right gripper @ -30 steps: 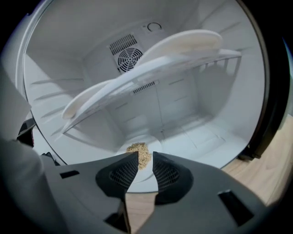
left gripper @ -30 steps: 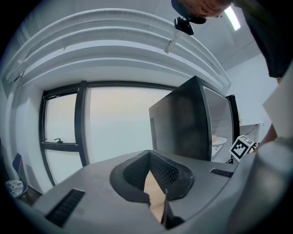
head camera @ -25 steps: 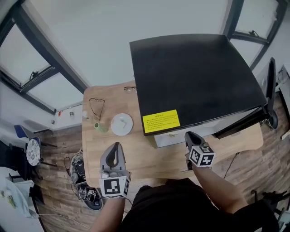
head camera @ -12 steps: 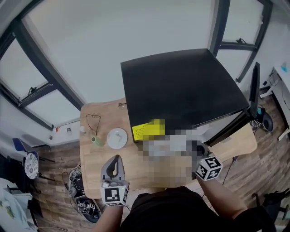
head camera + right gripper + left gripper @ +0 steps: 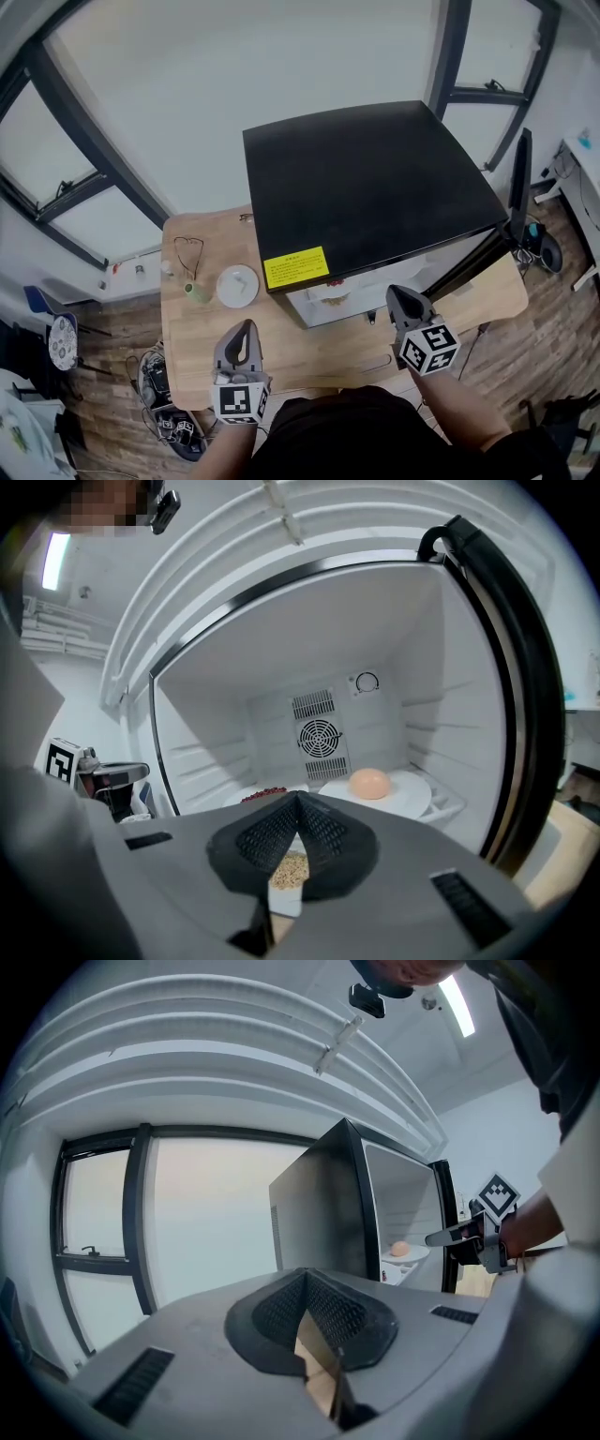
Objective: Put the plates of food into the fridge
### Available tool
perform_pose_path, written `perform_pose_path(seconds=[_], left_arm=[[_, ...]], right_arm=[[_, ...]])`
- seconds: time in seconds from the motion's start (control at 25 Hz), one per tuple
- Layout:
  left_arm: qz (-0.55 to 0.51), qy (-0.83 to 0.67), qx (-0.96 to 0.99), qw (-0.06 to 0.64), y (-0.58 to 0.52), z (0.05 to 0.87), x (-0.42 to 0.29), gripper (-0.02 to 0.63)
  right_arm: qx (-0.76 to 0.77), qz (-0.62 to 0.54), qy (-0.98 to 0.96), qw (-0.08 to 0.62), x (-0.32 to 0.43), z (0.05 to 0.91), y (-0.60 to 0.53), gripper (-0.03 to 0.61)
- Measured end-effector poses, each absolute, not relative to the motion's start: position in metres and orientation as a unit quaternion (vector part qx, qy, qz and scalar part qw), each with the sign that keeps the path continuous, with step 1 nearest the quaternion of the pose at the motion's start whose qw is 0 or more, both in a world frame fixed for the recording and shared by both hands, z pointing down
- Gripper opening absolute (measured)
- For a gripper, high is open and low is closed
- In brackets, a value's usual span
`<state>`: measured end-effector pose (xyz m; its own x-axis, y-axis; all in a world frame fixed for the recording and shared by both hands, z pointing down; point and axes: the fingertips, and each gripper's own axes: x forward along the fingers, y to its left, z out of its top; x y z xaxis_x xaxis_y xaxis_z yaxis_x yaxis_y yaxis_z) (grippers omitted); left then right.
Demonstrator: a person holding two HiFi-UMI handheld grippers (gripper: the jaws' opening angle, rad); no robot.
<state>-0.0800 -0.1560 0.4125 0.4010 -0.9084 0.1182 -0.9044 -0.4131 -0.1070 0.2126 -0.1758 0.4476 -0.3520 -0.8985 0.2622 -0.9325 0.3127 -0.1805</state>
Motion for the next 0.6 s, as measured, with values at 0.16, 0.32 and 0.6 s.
perform_pose_path(seconds=[0.16, 0.32, 0.6], left_arm=[[-0.081, 0.539, -0.838, 0.014, -0.157, 0.41, -0.077, 0.003], [-0.081, 0.541, -0.837, 0.01, -0.16, 0.413, -0.073, 0.003], [-0.083, 0.53, -0.844, 0.004, -0.154, 0.416, -0.054, 0.003]], right_arm=[[0.567, 0.15, -0.808, 0.058, 0.214, 0.446, -0.177, 0.021], [0.566, 0.14, -0.811, 0.056, 0.215, 0.441, -0.18, 0.021], [0.568, 0.146, -0.808, 0.057, 0.224, 0.446, -0.175, 0.021]])
